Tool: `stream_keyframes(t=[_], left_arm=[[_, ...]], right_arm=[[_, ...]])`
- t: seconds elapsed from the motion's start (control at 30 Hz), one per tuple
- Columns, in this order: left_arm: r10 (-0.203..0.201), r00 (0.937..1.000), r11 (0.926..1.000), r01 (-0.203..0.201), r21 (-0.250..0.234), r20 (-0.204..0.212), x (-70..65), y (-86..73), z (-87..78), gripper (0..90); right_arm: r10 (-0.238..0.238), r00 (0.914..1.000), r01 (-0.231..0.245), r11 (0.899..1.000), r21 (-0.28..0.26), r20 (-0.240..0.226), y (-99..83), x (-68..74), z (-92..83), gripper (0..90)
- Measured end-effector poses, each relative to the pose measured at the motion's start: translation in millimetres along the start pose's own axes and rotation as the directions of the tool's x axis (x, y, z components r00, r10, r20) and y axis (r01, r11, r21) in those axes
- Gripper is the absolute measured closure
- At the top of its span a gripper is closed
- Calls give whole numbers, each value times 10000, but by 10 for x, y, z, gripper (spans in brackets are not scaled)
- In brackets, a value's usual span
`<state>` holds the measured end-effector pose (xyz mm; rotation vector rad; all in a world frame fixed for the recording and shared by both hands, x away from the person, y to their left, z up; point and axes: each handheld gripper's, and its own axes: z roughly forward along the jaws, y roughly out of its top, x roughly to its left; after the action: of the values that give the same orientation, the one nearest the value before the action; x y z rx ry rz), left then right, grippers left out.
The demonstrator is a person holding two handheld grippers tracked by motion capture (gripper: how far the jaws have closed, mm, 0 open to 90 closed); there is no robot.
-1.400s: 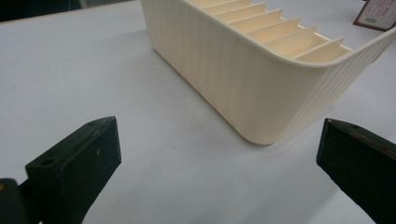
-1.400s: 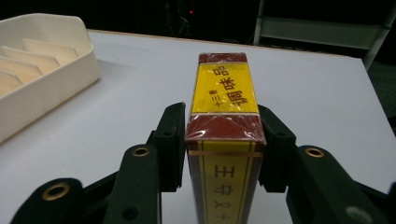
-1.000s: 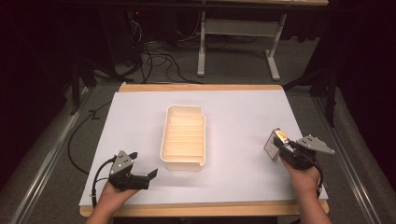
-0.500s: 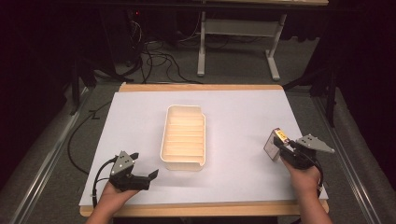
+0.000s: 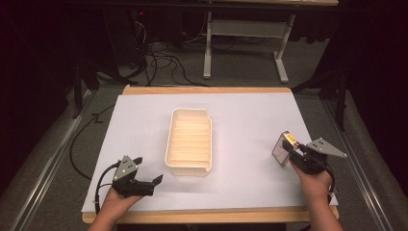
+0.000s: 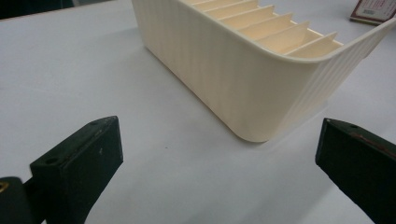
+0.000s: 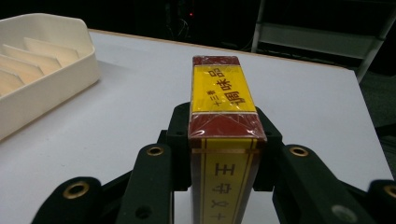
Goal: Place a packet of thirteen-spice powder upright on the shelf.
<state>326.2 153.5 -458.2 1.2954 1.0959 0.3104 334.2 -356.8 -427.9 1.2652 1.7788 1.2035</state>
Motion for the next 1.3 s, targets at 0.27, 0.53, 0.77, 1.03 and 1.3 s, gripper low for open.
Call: stream_keyframes(t=[0.27, 0.53, 0.77, 1.03, 1.3], left_arm=[[-43, 10000, 10000, 43, -19, 17, 4, 11, -6, 14], [-6, 10000, 10000, 6, -27, 42, 3, 11, -12, 14], [24, 10000, 10000, -24, 14, 83, 0, 10, -17, 14], [24, 9999, 10000, -23, -49, 99, 2, 24, -27, 14], [-6, 10000, 10000, 6, -33, 99, 4, 20, -25, 13]], right_arm=[[-184, 9998, 183, 9996, -193, -46, 41, 36, -39, 684], [-372, 9991, 363, 9985, -407, -219, 78, 65, -69, 684], [-494, 9969, 464, 9977, -501, -612, 123, 104, -82, 684], [-753, 9871, 662, 9955, -682, -1412, 183, 185, -74, 684], [-1323, 9716, 1182, 9896, -816, -1963, 256, 309, -28, 684]])
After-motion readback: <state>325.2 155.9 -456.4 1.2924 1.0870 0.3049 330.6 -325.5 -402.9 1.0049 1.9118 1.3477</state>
